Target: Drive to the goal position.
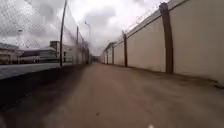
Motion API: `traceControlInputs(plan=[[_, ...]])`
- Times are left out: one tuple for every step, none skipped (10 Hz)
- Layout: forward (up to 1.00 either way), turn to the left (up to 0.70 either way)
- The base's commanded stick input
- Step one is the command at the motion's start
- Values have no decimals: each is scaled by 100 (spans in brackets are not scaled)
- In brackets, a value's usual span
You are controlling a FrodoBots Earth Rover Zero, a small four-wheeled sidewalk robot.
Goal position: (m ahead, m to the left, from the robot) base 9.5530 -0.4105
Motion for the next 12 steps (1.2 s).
traceControlInputs(plan=[[70,0],[70,0],[70,0],[70,0],[70,0],[70,15],[70,35],[70,35],[70,0],[70,0],[70,0],[70,0]])
